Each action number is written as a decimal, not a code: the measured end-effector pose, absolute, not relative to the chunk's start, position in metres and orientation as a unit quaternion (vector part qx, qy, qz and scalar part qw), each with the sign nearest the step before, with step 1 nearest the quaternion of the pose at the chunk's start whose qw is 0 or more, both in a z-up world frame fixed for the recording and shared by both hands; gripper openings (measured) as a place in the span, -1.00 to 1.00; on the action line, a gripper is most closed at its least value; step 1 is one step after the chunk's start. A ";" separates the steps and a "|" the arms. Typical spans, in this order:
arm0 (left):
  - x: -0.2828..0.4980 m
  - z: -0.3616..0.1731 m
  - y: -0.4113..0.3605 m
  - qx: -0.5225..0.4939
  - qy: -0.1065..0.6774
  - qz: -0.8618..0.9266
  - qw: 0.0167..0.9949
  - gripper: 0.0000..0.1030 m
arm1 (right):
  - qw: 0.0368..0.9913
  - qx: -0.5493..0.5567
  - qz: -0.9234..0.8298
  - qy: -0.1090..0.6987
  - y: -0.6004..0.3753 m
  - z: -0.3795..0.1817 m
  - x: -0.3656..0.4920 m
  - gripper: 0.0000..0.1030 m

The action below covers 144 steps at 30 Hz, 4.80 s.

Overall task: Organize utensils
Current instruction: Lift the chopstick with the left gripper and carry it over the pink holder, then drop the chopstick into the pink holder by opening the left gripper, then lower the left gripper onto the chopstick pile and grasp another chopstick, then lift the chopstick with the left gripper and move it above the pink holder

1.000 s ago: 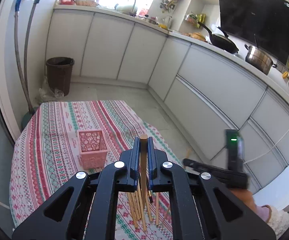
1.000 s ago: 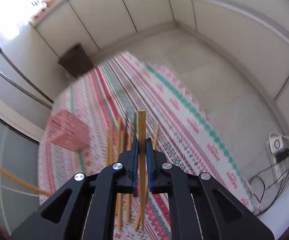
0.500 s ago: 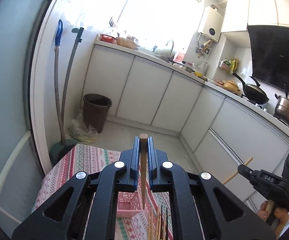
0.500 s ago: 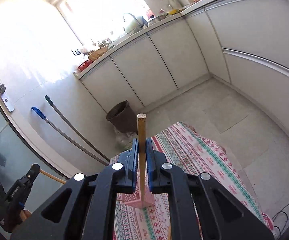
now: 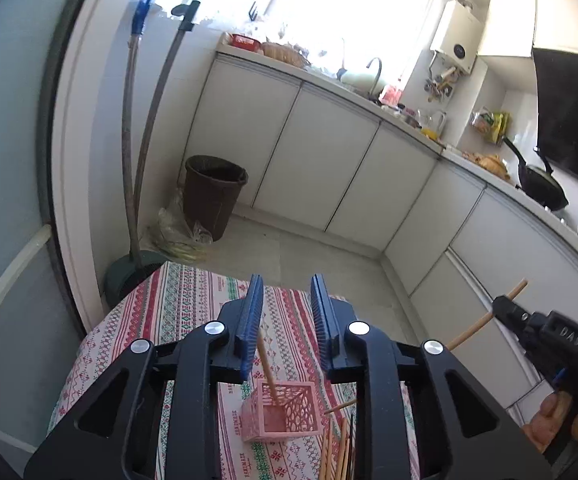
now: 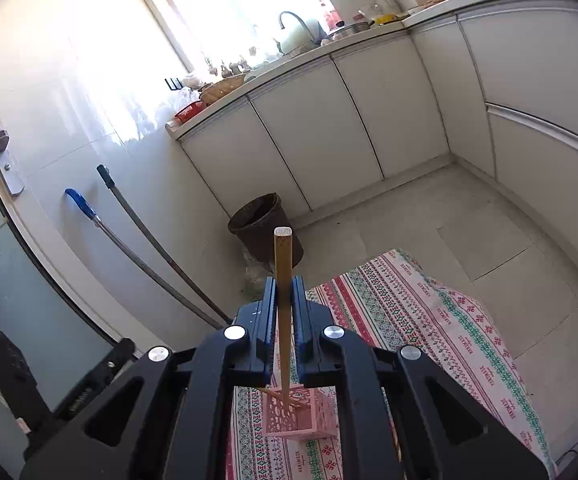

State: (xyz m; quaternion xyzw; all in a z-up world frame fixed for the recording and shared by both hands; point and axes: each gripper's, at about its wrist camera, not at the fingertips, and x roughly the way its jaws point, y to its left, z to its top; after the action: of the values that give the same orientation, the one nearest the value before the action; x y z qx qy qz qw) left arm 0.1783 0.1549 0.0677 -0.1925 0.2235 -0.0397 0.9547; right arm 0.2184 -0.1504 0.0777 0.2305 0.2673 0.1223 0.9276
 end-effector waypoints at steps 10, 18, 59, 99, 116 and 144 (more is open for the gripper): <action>0.153 0.084 0.175 -0.214 0.205 -0.023 0.955 -0.33 | 0.928 0.211 0.114 0.285 -0.127 0.056 0.232 -0.85; 0.168 0.071 0.148 -0.173 0.232 -0.030 0.957 -0.24 | 0.927 0.194 0.124 0.296 -0.106 0.036 0.246 -0.55; 0.123 0.007 0.033 -0.032 0.300 -0.054 0.952 0.86 | 0.947 0.099 -0.033 0.304 -0.204 -0.016 0.114 0.87; 0.096 -0.191 -0.009 0.028 0.689 -0.116 0.715 -0.32 | 0.847 0.201 -0.084 0.486 -0.266 -0.111 0.113 0.86; 0.068 -0.092 -0.026 0.078 0.522 -0.130 0.839 -0.87 | 0.806 0.231 -0.094 0.537 -0.255 -0.169 0.177 0.82; 0.069 0.011 0.032 0.028 0.343 -0.095 0.934 -0.87 | 0.861 0.205 -0.020 0.464 -0.219 -0.116 0.174 -0.90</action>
State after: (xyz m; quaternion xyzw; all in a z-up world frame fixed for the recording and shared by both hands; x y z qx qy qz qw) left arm 0.0688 0.0317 0.0110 0.0278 0.3431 -0.0954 0.9340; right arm 0.1738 -0.2191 -0.1157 0.2054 0.4640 -0.0195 0.8615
